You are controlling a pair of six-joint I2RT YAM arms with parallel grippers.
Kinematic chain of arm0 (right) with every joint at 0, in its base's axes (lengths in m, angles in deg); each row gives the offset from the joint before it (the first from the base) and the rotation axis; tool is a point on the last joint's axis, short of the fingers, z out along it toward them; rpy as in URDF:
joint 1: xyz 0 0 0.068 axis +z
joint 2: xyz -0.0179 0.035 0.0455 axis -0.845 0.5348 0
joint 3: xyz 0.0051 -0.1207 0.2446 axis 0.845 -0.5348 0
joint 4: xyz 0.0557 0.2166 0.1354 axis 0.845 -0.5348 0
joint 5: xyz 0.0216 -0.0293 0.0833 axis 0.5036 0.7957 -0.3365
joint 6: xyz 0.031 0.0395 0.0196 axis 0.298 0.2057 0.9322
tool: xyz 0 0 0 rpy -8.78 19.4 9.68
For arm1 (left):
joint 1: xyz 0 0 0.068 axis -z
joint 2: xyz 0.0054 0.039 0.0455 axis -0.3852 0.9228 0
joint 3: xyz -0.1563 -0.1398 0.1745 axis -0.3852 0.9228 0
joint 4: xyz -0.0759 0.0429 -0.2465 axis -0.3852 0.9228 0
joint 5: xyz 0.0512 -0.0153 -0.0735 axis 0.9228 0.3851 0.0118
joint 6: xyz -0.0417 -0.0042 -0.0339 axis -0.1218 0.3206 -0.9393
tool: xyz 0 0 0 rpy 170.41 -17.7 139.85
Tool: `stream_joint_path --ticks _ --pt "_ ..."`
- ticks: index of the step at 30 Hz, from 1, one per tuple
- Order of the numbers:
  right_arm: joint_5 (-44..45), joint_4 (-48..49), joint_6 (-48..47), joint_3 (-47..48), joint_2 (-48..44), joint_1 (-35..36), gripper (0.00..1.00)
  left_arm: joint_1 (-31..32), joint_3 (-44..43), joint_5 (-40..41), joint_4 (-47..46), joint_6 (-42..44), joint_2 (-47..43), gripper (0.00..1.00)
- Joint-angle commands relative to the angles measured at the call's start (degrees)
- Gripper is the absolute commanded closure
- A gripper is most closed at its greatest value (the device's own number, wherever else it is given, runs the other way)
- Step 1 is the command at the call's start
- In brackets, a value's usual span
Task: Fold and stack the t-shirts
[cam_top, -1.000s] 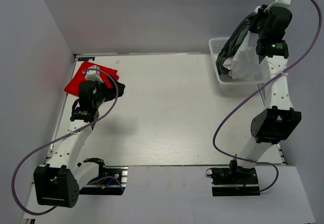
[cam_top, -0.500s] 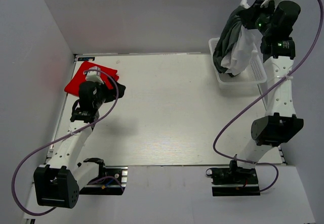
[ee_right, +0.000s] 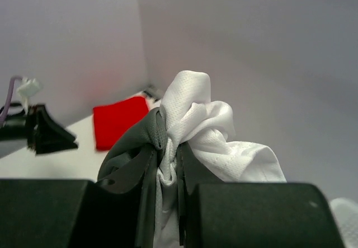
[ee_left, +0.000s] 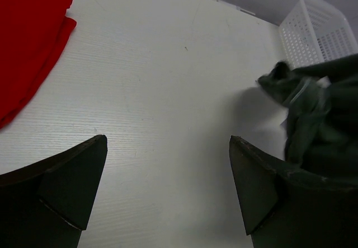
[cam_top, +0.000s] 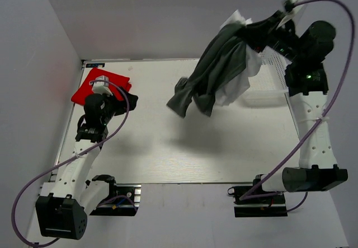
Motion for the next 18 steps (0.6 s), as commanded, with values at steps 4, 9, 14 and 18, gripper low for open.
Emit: stream_joint_path --ticks 4,9,14,18 --pt "5.0 2.2 -7.2 -15.5 -0.5 9.5 1.0 -0.3 0.7 0.0 1.8 -1.8 -2.5 0.0" --pt "13.4 2.4 -6.1 -26.8 5.2 17.4 1.0 -0.3 1.2 0.5 2.3 -2.9 -2.5 0.0" --pt "23.3 -5.1 -5.4 -29.5 16.6 22.4 0.7 -0.3 1.2 0.5 2.8 -2.9 -1.3 0.0" --pt "29.4 -8.9 -4.0 -27.8 21.4 24.3 0.1 -0.3 1.8 0.0 2.2 -2.9 -0.7 0.0"
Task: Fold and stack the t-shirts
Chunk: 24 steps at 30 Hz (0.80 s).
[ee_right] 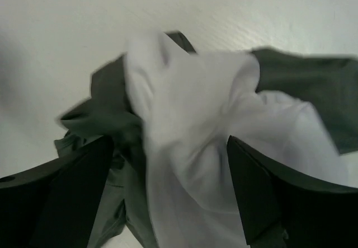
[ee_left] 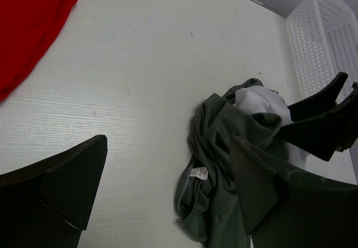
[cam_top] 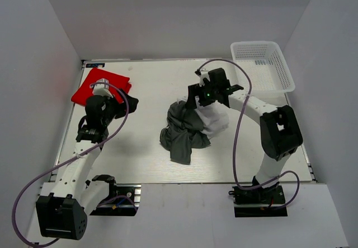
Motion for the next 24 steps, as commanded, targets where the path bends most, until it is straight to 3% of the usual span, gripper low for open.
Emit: stream_joint_path --ticks 1,7,14,19,24 --pt "7.8 -2.0 0.3 1.4 -1.1 0.9 0.1 -0.3 0.6 -0.2 0.1 -0.2 0.6 0.0" --pt "14.0 2.9 2.5 -6.7 -10.1 1.3 0.1 -0.3 1.3 -0.2 0.1 0.3 0.6 0.0" --pt "20.6 1.5 4.8 -12.8 -19.2 0.8 0.1 -0.3 1.8 -0.8 0.1 1.6 0.1 0.0" --pt "27.7 -1.9 6.0 -13.8 -18.1 0.8 0.1 -0.3 2.9 -1.9 -0.6 1.6 0.1 0.0" --pt "24.5 -1.4 6.2 -13.8 -11.4 0.7 0.1 -0.3 2.9 -1.9 -1.7 1.6 0.1 0.0"
